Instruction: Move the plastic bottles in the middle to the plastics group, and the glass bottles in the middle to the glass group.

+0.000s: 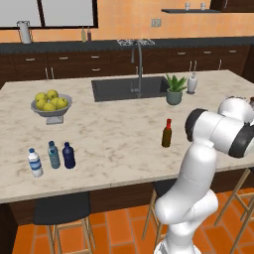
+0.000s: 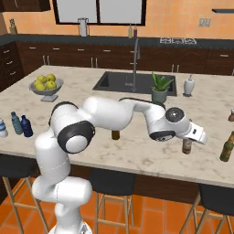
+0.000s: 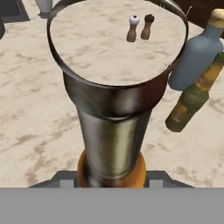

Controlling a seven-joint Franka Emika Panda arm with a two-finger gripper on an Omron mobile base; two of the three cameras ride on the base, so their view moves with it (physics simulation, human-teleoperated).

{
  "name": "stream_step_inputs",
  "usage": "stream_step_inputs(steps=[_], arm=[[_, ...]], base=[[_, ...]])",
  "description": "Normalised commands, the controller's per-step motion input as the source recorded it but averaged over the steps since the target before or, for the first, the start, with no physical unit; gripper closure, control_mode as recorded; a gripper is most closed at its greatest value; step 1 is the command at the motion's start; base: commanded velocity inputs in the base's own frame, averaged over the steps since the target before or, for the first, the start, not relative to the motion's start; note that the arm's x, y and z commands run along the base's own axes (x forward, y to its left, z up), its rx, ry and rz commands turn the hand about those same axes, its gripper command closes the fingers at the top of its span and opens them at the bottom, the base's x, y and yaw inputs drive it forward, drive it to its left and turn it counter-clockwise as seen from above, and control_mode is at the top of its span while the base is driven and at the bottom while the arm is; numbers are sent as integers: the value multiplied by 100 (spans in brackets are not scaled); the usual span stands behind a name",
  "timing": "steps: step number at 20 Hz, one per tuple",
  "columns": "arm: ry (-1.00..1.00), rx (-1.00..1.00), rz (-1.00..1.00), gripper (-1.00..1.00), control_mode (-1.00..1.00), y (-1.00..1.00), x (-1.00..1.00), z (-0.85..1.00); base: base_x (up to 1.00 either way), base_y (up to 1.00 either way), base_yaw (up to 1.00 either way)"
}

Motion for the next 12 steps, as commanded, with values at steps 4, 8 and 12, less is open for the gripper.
stream_step_inputs(steps=[4, 8, 12], arm=[[0, 0, -1, 100, -100, -44, 0, 0], [-1, 0, 0, 100, -100, -10, -9, 0], [0, -4, -1, 100, -100, 2, -1, 3]], base=[[0, 0, 0], [0, 0, 0], [0, 0, 0]])
